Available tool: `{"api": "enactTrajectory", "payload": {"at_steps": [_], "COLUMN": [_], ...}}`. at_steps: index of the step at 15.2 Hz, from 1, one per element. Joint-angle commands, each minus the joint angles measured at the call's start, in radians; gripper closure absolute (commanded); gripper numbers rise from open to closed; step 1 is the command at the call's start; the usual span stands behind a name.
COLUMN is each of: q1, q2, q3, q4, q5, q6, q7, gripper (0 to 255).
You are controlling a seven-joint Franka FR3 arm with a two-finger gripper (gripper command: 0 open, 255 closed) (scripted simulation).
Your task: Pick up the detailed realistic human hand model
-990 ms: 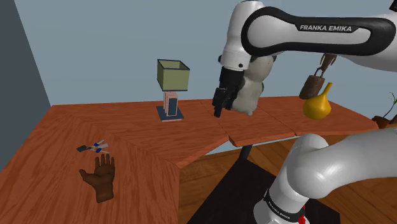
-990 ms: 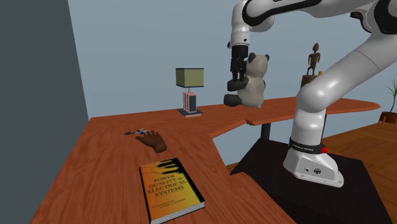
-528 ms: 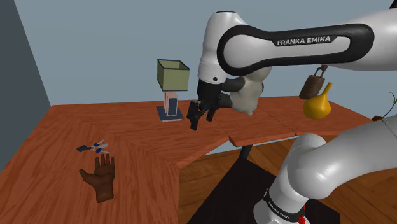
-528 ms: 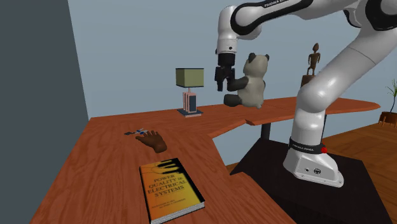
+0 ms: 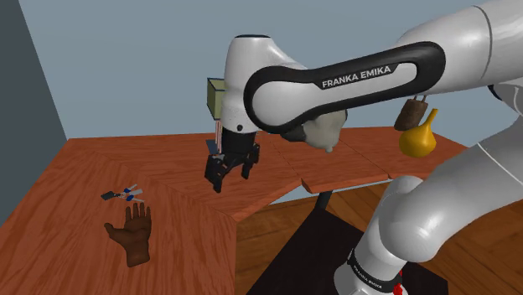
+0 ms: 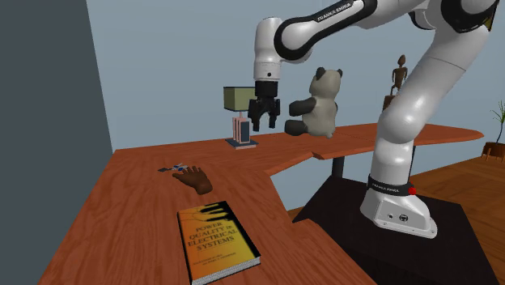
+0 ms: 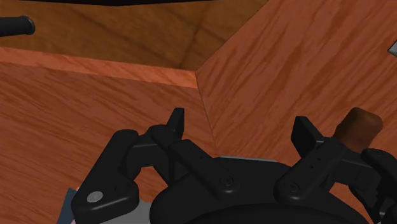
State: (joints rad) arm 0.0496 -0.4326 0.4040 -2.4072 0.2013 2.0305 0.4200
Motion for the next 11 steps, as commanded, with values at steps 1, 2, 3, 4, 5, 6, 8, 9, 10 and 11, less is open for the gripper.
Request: {"api": "enactTrajectory", "payload": {"at_steps": [1,2,3,4,5,6,8,9,10,11], "q1": [-0.005,-0.009,-0.013,-0.018,-0.023,-0.027,-0.032,-0.031,-0.026,-0.019], "q2": [0.066,0.102,0.140,0.179,0.219,0.261,0.348,0.393,0.440,0.487], "q3": [0.046,0.069,0.091,0.113,0.134,0.153,0.188,0.202,0.212,0.219], "q4": [0.029,0.047,0.067,0.088,0.110,0.135,0.188,0.217,0.247,0.280], "q5": [-0.014,-0.027,-0.044,-0.063,-0.087,-0.114,-0.178,-0.216,-0.255,-0.296], "q6": [0.048,0.069,0.089,0.108,0.126,0.142,0.169,0.179,0.186,0.191], "q7": [0.067,0.102,0.137,0.174,0.213,0.254,0.340,0.385,0.430,0.476], "gripper": [0,0,0,0,0,0,0,0,0,0]}}
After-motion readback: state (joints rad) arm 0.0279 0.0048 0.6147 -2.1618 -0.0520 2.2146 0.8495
